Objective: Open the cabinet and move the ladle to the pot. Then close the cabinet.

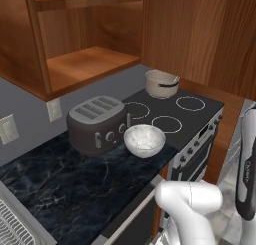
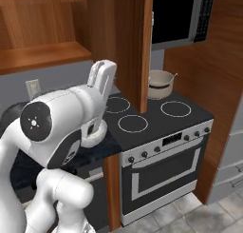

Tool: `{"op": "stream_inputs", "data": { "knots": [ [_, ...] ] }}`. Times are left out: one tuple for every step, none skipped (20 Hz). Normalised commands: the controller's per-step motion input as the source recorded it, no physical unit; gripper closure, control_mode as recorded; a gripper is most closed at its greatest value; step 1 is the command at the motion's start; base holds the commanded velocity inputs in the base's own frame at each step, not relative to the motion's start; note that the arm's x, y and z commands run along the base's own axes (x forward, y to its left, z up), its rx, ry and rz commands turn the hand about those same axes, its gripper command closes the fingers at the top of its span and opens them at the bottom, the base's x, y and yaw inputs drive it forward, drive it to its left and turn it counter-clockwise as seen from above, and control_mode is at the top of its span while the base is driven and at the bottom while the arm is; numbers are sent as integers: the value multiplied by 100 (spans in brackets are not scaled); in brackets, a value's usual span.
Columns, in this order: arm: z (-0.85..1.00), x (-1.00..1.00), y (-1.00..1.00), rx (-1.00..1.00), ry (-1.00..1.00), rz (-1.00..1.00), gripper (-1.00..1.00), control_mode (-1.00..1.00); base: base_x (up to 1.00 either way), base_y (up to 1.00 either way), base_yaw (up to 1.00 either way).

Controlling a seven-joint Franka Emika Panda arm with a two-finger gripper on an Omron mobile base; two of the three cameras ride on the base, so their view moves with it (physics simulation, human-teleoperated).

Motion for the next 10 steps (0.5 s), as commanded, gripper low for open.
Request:
{"op": "stream_inputs", "data": {
  "knots": [
    [30,-8,-49,1,0,16,-100,-100,0,0,0],
    [26,-9,-49,0,0,18,-100,-100,0,0,0],
    [16,-19,-53,0,0,22,-100,-100,0,0,0],
    [9,-19,-54,0,0,23,-100,-100,0,0,0],
    [1,-17,-46,0,0,24,-100,-100,0,0,0],
    [0,-11,-44,0,0,25,-100,-100,0,0,0],
    [0,-11,-39,0,-2,25,-100,-100,0,0,0],
    [0,-1,-36,0,-2,26,-100,-100,0,0,0],
    [0,0,-31,0,-4,27,-100,-100,0,0,0],
    [0,0,-29,0,-5,29,-100,-100,0,0,0]
  ]
}}
